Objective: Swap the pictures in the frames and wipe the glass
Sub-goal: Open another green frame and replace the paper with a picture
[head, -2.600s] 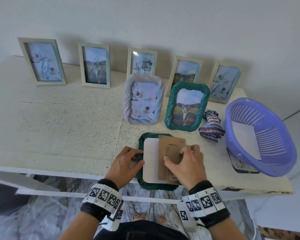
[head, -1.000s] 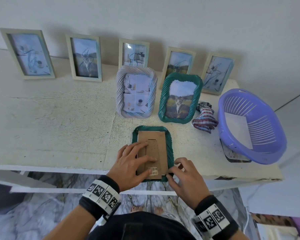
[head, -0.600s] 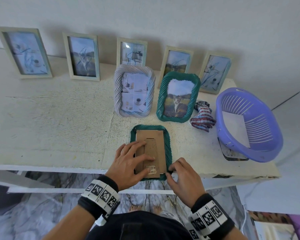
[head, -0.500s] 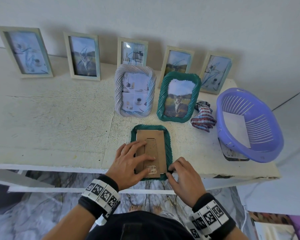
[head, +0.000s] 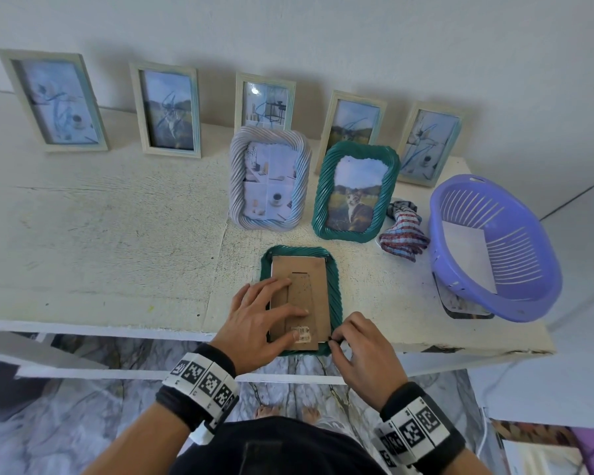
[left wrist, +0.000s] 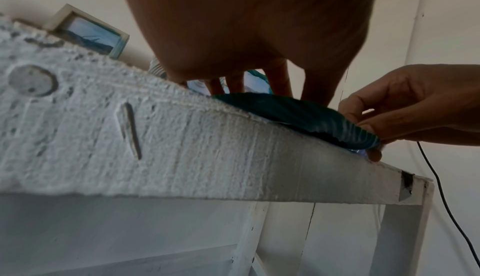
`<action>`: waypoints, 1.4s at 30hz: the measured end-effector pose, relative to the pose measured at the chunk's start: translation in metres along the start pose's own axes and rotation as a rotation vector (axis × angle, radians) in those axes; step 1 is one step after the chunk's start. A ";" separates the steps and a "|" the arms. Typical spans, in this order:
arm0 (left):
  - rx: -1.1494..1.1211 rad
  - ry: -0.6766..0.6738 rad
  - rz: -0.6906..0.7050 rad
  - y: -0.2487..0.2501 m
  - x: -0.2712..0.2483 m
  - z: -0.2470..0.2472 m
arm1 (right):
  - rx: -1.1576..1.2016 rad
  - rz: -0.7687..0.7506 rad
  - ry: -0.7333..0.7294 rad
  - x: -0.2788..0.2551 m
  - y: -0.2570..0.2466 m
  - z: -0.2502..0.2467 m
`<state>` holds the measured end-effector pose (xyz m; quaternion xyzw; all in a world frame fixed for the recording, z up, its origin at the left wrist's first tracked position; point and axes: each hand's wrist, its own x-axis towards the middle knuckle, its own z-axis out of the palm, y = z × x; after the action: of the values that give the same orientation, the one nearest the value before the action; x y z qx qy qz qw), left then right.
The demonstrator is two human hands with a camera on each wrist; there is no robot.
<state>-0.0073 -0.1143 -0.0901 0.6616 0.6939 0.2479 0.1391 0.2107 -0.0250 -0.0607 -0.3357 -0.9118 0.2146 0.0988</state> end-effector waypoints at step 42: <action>-0.217 -0.106 -0.135 -0.021 -0.036 -0.034 | -0.184 -0.119 -0.079 0.016 -0.022 0.007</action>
<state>-0.0398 -0.1555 -0.0771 0.6068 0.6975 0.2762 0.2626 0.1837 -0.0316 -0.0561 -0.2801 -0.9491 0.1368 0.0443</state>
